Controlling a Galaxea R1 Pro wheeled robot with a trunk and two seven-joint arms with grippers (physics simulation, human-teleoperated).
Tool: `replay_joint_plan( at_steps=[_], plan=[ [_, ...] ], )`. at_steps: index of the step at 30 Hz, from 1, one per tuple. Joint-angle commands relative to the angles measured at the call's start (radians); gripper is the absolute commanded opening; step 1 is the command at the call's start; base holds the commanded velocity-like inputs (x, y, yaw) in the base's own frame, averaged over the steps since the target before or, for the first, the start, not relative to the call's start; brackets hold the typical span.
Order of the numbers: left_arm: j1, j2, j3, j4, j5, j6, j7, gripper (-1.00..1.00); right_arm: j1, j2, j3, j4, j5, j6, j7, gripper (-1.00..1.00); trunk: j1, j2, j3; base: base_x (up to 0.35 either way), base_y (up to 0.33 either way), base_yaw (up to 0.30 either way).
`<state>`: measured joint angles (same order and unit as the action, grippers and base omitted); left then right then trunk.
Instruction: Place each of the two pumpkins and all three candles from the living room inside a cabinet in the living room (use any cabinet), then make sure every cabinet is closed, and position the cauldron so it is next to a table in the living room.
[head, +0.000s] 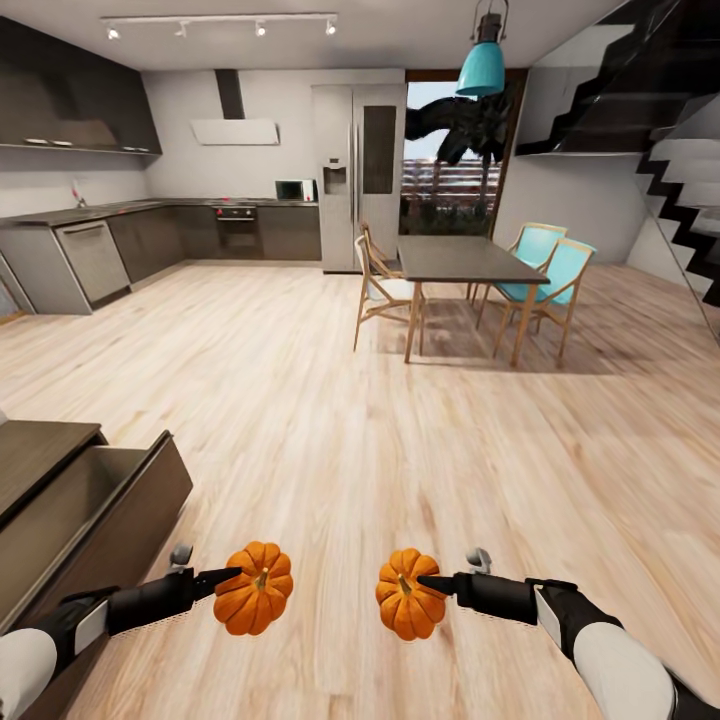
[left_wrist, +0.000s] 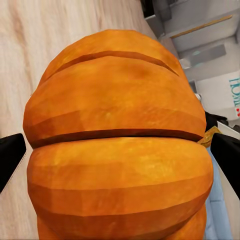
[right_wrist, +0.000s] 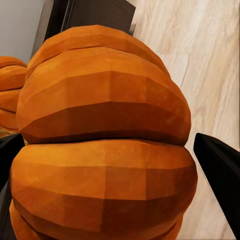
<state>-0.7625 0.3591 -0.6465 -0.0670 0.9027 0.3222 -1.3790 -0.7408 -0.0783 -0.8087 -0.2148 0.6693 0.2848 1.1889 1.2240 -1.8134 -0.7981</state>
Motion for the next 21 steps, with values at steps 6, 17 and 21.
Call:
replay_joint_plan(
  at_steps=[6, 17, 21],
  plan=[
    [0.0, 0.0, 0.013, -0.001, 0.001, 0.0, 0.0, -1.0, 0.0, 0.0, -0.005, 0.0, -0.002, 0.001, 0.0, -1.0, 0.0, 0.0, 0.0, 0.336, 0.0, 0.0],
    [0.0, 0.0, 0.013, -0.001, 0.001, 0.0, 0.0, -1.0, 0.0, 0.0, -0.004, 0.0, 0.002, 0.001, 0.0, -1.0, 0.0, 0.0, 0.0, 0.336, 0.0, 0.148],
    [0.0, 0.0, 0.013, -0.001, 0.001, 0.0, 0.0, -1.0, 0.0, 0.0, -0.005, 0.0, 0.002, 0.001, 0.0, -1.0, 0.0, 0.0, 0.0, 0.336, 0.0, 0.284]
  ],
)
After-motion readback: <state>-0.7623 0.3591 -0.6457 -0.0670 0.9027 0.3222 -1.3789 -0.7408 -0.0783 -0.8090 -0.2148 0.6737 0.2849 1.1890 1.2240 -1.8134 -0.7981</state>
